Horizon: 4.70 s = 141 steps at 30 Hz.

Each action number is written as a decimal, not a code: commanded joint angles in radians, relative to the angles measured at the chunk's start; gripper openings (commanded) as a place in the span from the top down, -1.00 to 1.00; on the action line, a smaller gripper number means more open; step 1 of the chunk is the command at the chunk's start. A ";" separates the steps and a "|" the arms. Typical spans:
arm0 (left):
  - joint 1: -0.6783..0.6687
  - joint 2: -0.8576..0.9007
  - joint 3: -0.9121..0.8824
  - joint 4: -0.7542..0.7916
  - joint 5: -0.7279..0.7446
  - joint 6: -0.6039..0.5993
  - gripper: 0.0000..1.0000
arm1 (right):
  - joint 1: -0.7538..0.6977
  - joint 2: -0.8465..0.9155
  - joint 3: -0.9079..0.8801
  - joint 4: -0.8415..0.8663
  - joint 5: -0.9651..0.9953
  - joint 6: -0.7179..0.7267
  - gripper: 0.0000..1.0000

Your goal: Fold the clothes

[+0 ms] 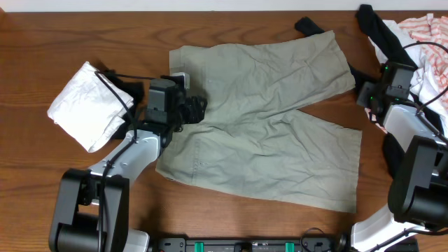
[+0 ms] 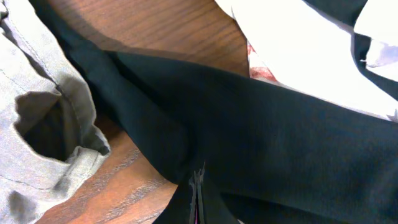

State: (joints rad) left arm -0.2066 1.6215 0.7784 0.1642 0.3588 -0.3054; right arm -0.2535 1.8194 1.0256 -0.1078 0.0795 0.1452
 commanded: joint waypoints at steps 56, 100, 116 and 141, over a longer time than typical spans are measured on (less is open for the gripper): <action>-0.006 0.026 0.005 -0.012 -0.267 0.088 -0.34 | -0.088 0.253 0.270 -0.270 -0.657 -0.214 -0.47; -0.006 0.135 0.003 -0.062 -0.214 0.087 -0.96 | -0.132 0.043 0.291 -0.587 -0.367 -0.094 -0.98; -0.006 0.135 0.003 -0.062 -0.214 0.087 -0.96 | -0.132 0.043 0.291 -0.588 -0.367 -0.094 -0.99; -0.006 0.135 0.003 -0.062 -0.214 0.087 -0.96 | -0.132 0.043 0.291 -0.588 -0.367 -0.094 -0.98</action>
State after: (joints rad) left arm -0.2173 1.7496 0.7879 0.1173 0.1539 -0.2195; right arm -0.3786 1.8641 1.3128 -0.6949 -0.2909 0.0444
